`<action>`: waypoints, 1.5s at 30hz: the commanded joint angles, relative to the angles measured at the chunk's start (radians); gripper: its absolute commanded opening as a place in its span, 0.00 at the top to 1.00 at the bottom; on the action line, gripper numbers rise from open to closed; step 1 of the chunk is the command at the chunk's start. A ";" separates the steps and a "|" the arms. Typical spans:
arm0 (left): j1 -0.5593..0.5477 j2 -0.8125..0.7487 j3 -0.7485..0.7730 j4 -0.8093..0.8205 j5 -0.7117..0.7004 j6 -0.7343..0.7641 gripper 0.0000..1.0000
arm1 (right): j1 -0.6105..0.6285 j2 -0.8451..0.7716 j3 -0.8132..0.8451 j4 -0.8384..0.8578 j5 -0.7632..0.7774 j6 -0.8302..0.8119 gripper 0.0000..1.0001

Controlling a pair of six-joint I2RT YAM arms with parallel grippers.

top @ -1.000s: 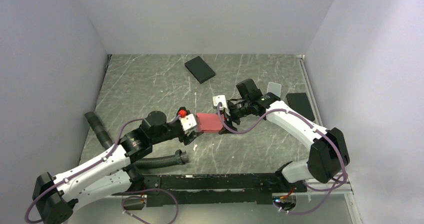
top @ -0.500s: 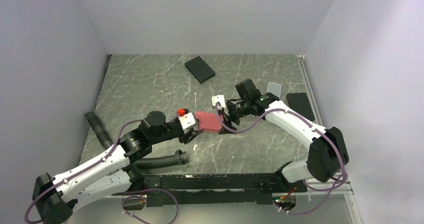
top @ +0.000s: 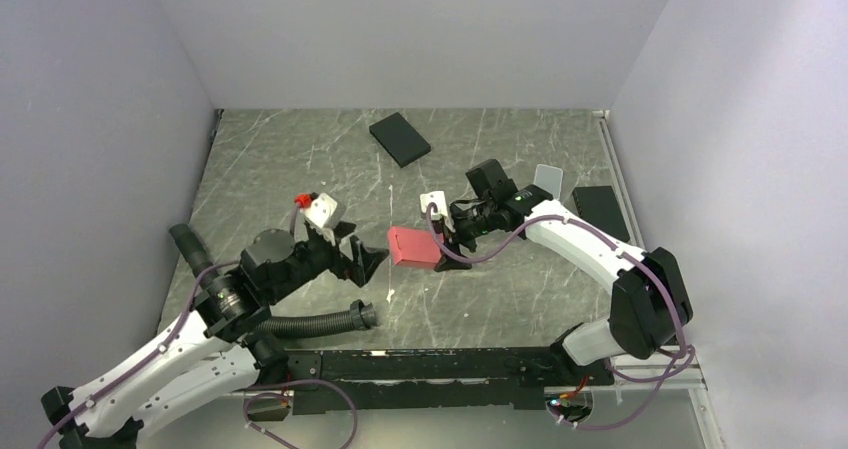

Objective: Fold the paper box
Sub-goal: Close the paper box, then place the paper box at the center of the board.

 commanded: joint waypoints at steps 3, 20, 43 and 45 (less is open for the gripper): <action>0.019 0.165 0.145 -0.212 -0.177 -0.372 0.01 | -0.011 0.022 0.050 0.060 0.016 0.061 0.51; 0.287 0.356 -0.008 0.154 0.211 -0.866 0.01 | -0.012 0.067 0.070 0.060 0.090 0.103 0.51; 0.288 0.589 0.003 0.314 0.410 -0.936 0.94 | -0.001 0.071 0.064 0.089 0.147 0.122 0.42; 0.290 0.597 0.001 0.319 0.414 -0.933 1.00 | -0.001 0.068 0.065 0.088 0.147 0.122 0.40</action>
